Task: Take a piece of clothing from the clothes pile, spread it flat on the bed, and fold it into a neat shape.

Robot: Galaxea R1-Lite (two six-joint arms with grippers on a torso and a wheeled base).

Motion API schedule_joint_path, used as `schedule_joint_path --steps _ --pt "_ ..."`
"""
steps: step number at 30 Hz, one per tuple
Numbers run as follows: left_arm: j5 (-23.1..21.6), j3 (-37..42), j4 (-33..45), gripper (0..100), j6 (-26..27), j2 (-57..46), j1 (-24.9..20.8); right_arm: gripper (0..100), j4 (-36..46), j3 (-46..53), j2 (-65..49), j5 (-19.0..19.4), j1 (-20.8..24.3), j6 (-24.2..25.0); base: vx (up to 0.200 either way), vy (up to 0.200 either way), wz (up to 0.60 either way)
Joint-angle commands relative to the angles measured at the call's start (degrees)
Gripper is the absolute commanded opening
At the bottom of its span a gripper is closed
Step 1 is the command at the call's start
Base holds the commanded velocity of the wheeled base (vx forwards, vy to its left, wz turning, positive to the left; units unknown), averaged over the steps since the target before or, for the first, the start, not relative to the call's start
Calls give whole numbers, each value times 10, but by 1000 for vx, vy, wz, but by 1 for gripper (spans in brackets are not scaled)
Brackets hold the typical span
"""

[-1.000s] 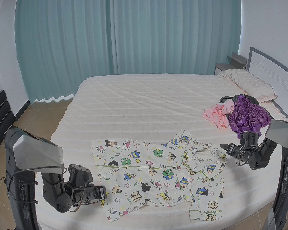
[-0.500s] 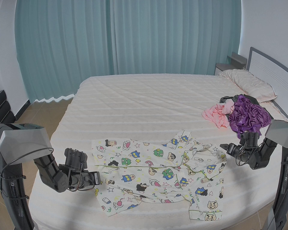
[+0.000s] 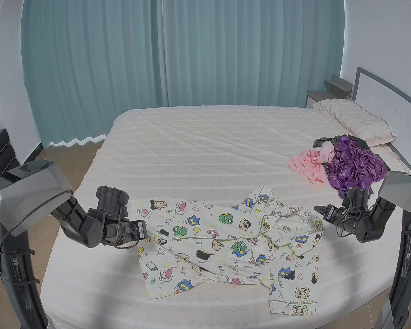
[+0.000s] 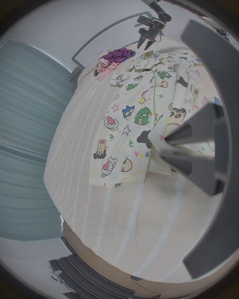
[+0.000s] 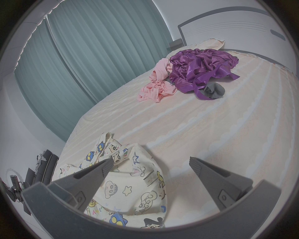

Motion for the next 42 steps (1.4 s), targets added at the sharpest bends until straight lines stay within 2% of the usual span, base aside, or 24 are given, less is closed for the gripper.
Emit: schedule_joint_path --steps 1,3,9,13,15,18,21,22,23,24,31,33,36,38,42 --pt "0 -39 17 100 -2 18 2 100 0 0 1 0 0 0 0 0 0" --pt "4 -52 18 100 -4 37 2 100 0 0 1 0 0 0 0 0 0" --pt "-4 -61 19 100 -59 53 4 100 0 0 0 0 -1 0 0 0 0" --pt "-52 -51 20 100 -90 47 45 100 0 0 0 0 -1 0 0 0 0" --pt "-57 -50 19 100 -96 47 55 100 0 0 0 0 -1 0 0 0 0" --pt "-88 -25 17 100 -119 40 74 100 0 -1 -1 0 -1 1 0 0 0" --pt "-176 50 13 100 -141 -12 74 100 2 -1 -23 2 -3 10 0 0 0" --pt "-176 50 13 100 -141 -12 74 100 2 -1 -23 2 -3 10 0 0 0" --pt "-207 84 12 100 -142 -40 71 100 8 -6 -36 2 0 23 0 0 0" --pt "-213 99 9 100 -141 -53 67 100 12 -6 -45 2 3 23 0 0 0" --pt "-215 181 -54 100 -143 -68 39 100 76 40 -131 2 32 29 0 0 0" --pt "-212 213 -92 100 -152 -71 24 100 70 111 -164 2 51 31 0 0 0" --pt "-212 226 -109 100 -169 -74 9 100 58 162 -185 2 62 37 0 0 0" --pt "-208 241 -133 100 -184 -73 -17 100 16 250 -206 0 97 85 0 0 0" --pt "-188 246 -146 100 -186 -68 -25 100 -55 335 -198 -3 134 119 0 0 0"
